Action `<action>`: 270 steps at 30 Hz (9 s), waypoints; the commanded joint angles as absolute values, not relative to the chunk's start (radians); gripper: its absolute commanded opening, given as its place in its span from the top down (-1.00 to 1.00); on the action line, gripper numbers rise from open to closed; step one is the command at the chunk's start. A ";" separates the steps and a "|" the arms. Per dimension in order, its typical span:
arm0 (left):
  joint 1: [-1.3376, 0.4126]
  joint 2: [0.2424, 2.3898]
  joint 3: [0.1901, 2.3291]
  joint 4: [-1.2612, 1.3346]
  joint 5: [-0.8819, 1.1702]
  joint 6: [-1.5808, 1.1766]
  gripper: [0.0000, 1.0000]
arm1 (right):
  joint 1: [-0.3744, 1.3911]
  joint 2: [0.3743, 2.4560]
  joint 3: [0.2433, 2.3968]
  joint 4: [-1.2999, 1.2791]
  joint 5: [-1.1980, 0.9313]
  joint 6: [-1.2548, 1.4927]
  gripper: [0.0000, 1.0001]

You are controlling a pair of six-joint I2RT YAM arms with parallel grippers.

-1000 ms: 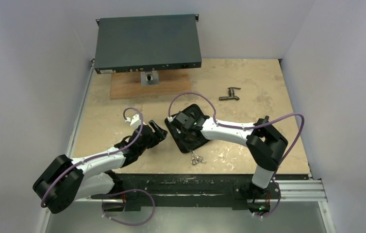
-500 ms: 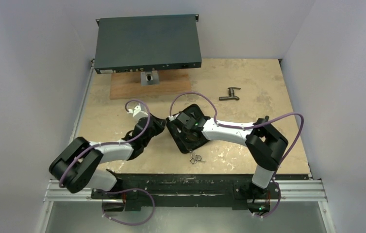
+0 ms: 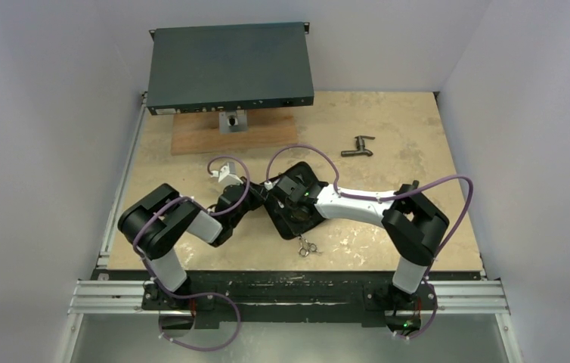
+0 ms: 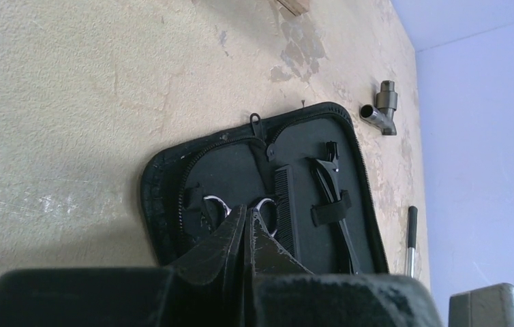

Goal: Sort the hair-cutting tools
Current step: Place the scissors in the hairdressing tool bag, then adjust the hairdressing tool bag at the center of the board, then pick up the scissors from the center of the board, then place the scissors in the hairdressing tool bag.

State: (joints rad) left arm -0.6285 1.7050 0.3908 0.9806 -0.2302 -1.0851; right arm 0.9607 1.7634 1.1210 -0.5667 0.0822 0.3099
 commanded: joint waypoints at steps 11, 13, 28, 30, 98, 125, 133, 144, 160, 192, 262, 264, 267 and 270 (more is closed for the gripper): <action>-0.623 1.830 0.367 1.261 -0.237 -1.119 1.00 | 0.964 1.830 1.225 -0.754 0.056 0.265 1.00; -0.623 1.829 0.359 1.271 -0.244 -1.116 1.00 | 0.975 1.848 1.250 -0.764 0.059 0.266 1.00; -0.624 1.853 0.339 1.318 -0.256 -1.118 1.00 | 0.982 1.934 1.350 -0.787 0.052 0.254 1.00; -0.623 1.858 0.337 1.325 -0.254 -1.118 1.00 | 0.979 1.942 1.363 -0.785 0.049 0.256 1.00; -0.768 1.150 0.302 0.386 -0.453 -0.970 0.09 | 0.731 1.358 0.927 -0.286 0.210 0.583 -0.24; -0.898 0.705 0.310 -0.200 -0.247 -0.831 -0.08 | 0.452 1.498 0.708 0.176 -0.067 0.646 -0.06; -0.915 0.755 0.327 -0.151 -0.187 -0.805 -0.03 | 0.451 1.502 0.623 0.231 -0.077 0.680 0.18; -0.953 0.876 0.368 -0.092 -0.163 -0.789 -0.05 | 0.452 1.396 0.449 0.331 -0.097 0.765 0.98; -1.070 1.104 0.471 0.026 -0.215 -0.799 -0.58 | 0.624 0.981 0.186 0.286 0.011 0.958 1.00; -1.289 1.681 0.936 -0.444 -0.485 -1.112 -0.24 | 0.629 0.910 0.192 0.227 0.017 0.870 0.38; -1.235 1.129 0.731 -0.507 -0.287 -0.710 1.00 | 0.484 1.069 0.229 0.307 0.021 0.815 1.00; -1.219 1.164 0.758 -0.513 -0.259 -0.688 1.00 | 0.483 1.001 0.180 0.299 0.031 0.858 1.00; -1.183 1.242 0.798 -0.520 -0.190 -0.659 1.00 | 0.485 0.885 0.125 0.262 0.037 0.908 1.00; -1.151 1.299 0.838 -0.530 -0.115 -0.644 1.00 | 0.486 0.786 0.111 0.187 0.054 0.927 1.00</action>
